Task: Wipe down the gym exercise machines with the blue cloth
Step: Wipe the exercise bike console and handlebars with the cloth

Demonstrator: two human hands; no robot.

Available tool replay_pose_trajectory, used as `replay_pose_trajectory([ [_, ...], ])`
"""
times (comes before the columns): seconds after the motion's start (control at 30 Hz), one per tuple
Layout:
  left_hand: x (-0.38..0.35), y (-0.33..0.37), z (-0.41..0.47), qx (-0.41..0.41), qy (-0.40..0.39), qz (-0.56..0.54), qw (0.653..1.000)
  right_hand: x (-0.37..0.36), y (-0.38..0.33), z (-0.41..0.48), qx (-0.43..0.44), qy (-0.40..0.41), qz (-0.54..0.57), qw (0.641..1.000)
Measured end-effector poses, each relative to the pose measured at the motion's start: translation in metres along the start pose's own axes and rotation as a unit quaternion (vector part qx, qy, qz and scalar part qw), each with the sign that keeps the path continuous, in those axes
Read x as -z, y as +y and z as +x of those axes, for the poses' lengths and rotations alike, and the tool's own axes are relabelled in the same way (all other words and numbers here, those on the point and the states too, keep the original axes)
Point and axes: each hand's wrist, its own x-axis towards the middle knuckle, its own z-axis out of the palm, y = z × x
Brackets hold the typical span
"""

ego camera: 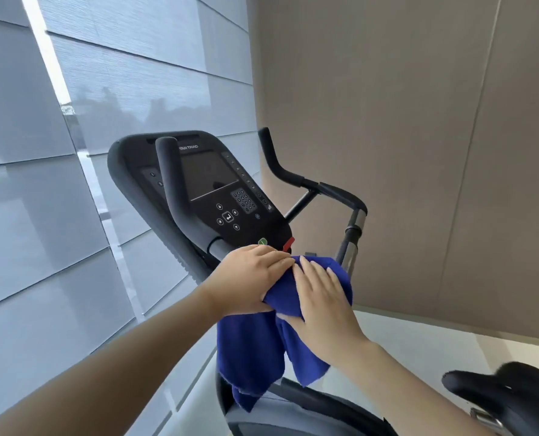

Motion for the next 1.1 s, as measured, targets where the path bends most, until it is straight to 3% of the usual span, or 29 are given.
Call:
replay_pose_trajectory([
  [0.2,0.007,-0.045,-0.013,-0.03,-0.016,0.031,0.999,0.003,-0.038,0.032,-0.012,-0.026,-0.042,0.999],
  [0.43,0.01,-0.085,-0.033,-0.046,-0.013,0.098,0.994,0.006,-0.065,0.064,0.014,-0.016,0.026,0.999],
  [0.57,0.031,-0.113,-0.039,0.013,0.061,0.146,0.987,0.016,-0.091,0.092,0.02,0.089,0.132,0.987],
  [0.67,0.046,-0.132,-0.039,0.084,0.1,0.159,0.978,0.022,-0.112,0.125,0.009,0.159,0.097,0.982],
  [0.73,0.049,-0.138,-0.045,0.127,0.07,0.18,0.973,0.017,-0.121,0.142,-0.009,0.114,0.057,0.992],
  [0.83,0.033,-0.14,-0.061,0.148,0.007,0.153,0.977,0.005,-0.13,0.148,-0.034,0.012,0.109,0.993],
  [0.93,0.013,-0.136,-0.072,0.156,-0.03,0.073,0.985,-0.004,-0.132,0.146,-0.023,-0.002,0.09,0.996],
  [1.1,0.012,-0.135,-0.071,0.155,-0.042,0.033,0.986,-0.001,-0.126,0.141,-0.032,-0.014,0.104,0.994],
])
